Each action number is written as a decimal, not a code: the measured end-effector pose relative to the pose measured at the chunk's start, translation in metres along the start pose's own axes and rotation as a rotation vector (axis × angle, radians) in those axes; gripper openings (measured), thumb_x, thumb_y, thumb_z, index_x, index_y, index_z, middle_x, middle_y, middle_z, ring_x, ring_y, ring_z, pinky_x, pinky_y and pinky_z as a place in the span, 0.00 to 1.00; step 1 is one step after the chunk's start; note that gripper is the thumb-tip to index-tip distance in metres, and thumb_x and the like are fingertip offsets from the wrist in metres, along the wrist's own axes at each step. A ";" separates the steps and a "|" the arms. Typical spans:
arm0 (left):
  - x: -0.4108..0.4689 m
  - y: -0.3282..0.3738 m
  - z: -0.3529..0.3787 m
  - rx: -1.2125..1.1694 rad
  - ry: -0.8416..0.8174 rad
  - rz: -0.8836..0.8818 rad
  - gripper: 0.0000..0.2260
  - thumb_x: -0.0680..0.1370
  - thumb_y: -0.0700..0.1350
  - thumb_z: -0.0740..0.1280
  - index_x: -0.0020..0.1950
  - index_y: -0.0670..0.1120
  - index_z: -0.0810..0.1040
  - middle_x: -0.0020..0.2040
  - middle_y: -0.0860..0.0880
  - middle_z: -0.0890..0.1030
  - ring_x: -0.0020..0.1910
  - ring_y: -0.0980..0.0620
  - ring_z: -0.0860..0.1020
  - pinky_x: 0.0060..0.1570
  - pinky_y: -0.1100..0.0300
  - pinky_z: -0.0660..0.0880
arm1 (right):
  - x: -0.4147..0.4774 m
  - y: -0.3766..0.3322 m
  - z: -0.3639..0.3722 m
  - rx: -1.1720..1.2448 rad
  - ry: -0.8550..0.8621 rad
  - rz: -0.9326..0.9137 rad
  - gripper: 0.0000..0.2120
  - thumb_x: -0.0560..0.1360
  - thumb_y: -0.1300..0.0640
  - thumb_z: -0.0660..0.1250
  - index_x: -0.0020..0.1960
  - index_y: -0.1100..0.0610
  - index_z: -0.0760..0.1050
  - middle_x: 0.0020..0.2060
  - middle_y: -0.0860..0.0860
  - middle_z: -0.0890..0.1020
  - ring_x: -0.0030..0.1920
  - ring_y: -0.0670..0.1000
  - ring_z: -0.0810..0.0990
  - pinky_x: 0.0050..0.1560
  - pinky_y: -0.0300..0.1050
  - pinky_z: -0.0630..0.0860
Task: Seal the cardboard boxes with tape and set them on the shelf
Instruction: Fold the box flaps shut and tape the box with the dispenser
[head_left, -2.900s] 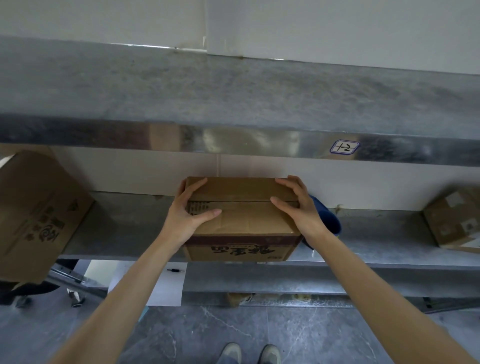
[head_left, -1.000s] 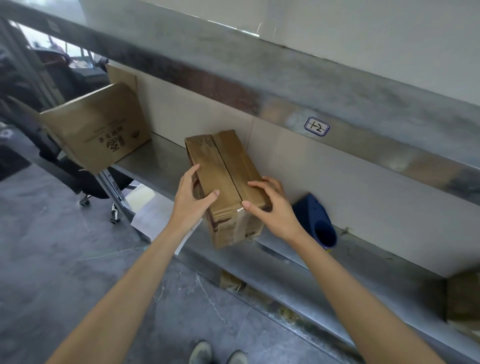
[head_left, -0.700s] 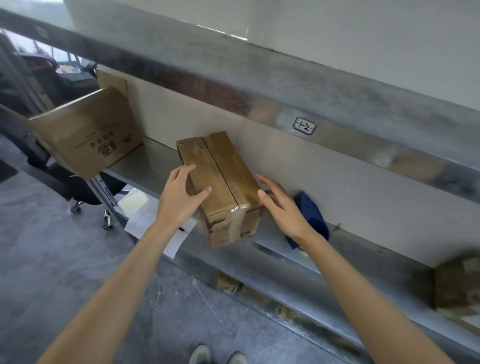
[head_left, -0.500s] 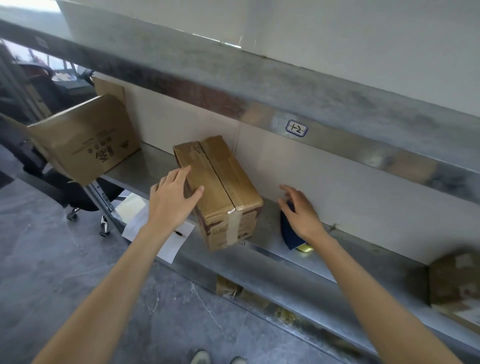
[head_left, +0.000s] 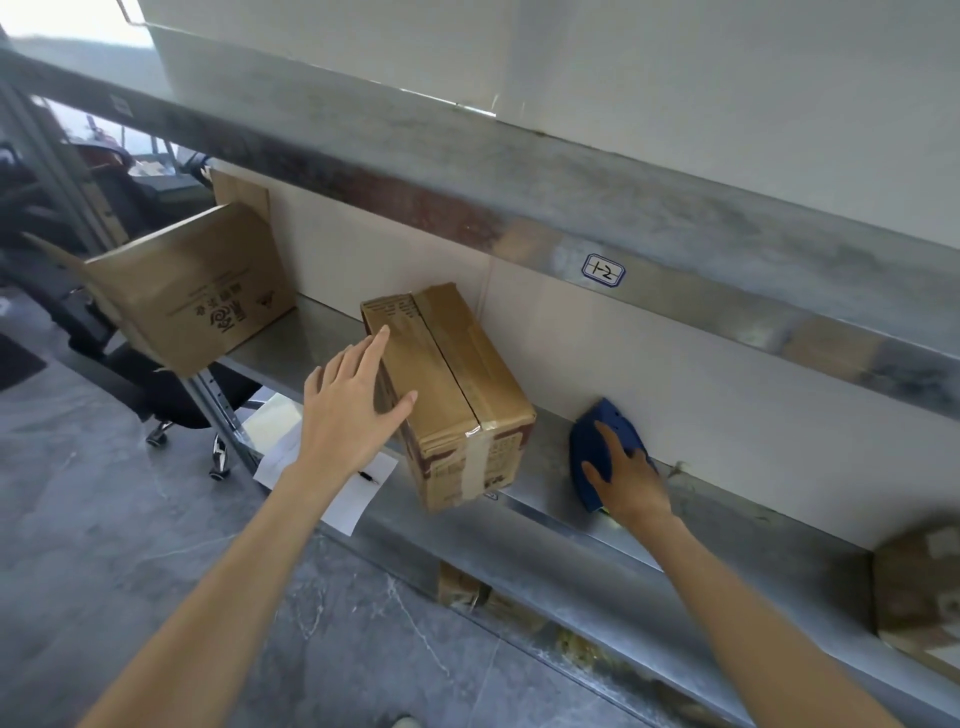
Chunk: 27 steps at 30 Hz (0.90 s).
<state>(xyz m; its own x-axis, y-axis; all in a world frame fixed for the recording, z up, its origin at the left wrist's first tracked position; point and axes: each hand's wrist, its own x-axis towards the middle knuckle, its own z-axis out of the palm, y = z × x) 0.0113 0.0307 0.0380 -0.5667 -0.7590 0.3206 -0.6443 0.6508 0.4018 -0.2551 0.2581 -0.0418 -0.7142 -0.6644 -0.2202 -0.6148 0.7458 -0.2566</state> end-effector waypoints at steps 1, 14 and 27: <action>0.000 0.000 -0.001 -0.002 0.000 -0.004 0.36 0.77 0.62 0.67 0.80 0.52 0.58 0.76 0.47 0.69 0.75 0.44 0.65 0.73 0.41 0.60 | 0.001 0.001 0.003 0.019 -0.041 -0.027 0.33 0.83 0.45 0.57 0.80 0.43 0.41 0.50 0.61 0.79 0.40 0.57 0.79 0.35 0.48 0.75; -0.006 -0.009 -0.005 -0.006 -0.079 0.006 0.38 0.75 0.64 0.68 0.80 0.54 0.56 0.78 0.50 0.64 0.78 0.47 0.61 0.75 0.42 0.59 | 0.019 0.012 -0.015 0.339 -0.256 -0.093 0.40 0.78 0.64 0.66 0.79 0.43 0.46 0.73 0.59 0.66 0.64 0.60 0.72 0.48 0.45 0.75; -0.011 -0.011 -0.018 -0.083 -0.095 0.004 0.36 0.76 0.60 0.70 0.80 0.53 0.59 0.78 0.52 0.64 0.78 0.49 0.59 0.77 0.44 0.54 | 0.024 0.004 -0.015 0.190 -0.224 0.076 0.41 0.78 0.69 0.58 0.80 0.42 0.43 0.46 0.54 0.75 0.39 0.52 0.73 0.37 0.42 0.71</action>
<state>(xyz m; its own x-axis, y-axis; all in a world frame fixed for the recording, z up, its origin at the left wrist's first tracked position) 0.0342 0.0312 0.0459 -0.6178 -0.7483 0.2416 -0.5993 0.6470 0.4714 -0.2790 0.2459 -0.0341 -0.6510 -0.6167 -0.4426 -0.4736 0.7856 -0.3981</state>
